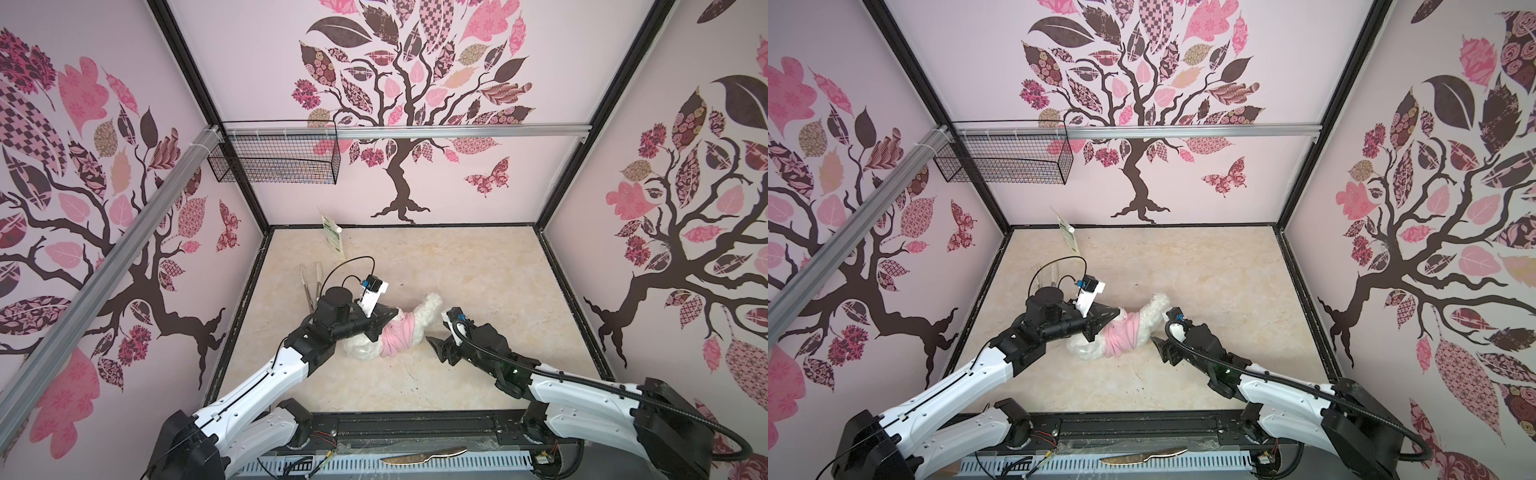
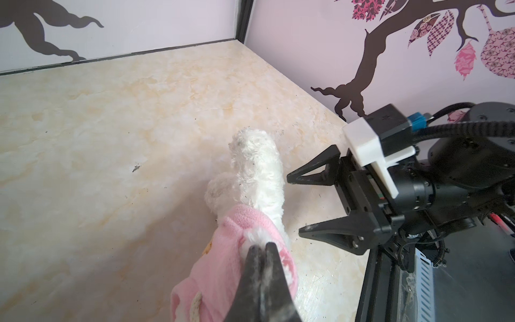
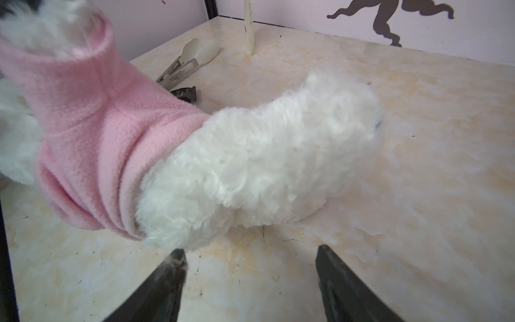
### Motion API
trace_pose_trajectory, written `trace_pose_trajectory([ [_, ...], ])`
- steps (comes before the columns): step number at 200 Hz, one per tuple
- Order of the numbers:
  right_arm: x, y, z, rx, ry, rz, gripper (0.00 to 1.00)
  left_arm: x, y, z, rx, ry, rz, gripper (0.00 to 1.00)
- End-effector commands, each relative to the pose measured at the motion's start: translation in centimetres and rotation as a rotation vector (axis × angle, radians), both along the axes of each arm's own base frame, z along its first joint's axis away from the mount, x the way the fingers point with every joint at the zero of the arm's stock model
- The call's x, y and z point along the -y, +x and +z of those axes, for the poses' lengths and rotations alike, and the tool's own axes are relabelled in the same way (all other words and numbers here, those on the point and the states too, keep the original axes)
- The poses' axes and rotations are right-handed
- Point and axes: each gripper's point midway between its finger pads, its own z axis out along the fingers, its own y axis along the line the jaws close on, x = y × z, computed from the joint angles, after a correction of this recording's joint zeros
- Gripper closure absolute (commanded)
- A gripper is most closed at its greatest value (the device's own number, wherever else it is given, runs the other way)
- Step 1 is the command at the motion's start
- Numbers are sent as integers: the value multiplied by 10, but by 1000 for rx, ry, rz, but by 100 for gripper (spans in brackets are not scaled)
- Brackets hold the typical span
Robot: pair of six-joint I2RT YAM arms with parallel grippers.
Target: Dress the teddy bear
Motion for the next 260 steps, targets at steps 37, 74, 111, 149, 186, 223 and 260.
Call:
trace_pose_trajectory([
  [37, -52, -36, 76, 297, 37, 238, 23, 9, -3, -1, -17, -46, -18, 100],
  [74, -100, -38, 84, 321, 94, 367, 24, 15, -9, 2, -15, -58, -51, 100],
  [111, -116, -16, 84, 365, 93, 305, 27, 18, -16, 5, -7, -60, -78, 100],
  [149, -111, 1, 75, 344, 112, 224, 37, 18, -19, 7, -2, -63, -90, 100],
  [186, -98, 22, 74, 276, 229, 158, 45, 19, -22, 8, 3, -70, -99, 100],
  [223, -100, 22, 47, 201, 230, 187, 52, 23, -27, 24, 10, -124, -129, 100],
  [260, -78, 17, -10, 86, 160, 116, 56, 25, -30, 65, 33, -253, -133, 100],
])
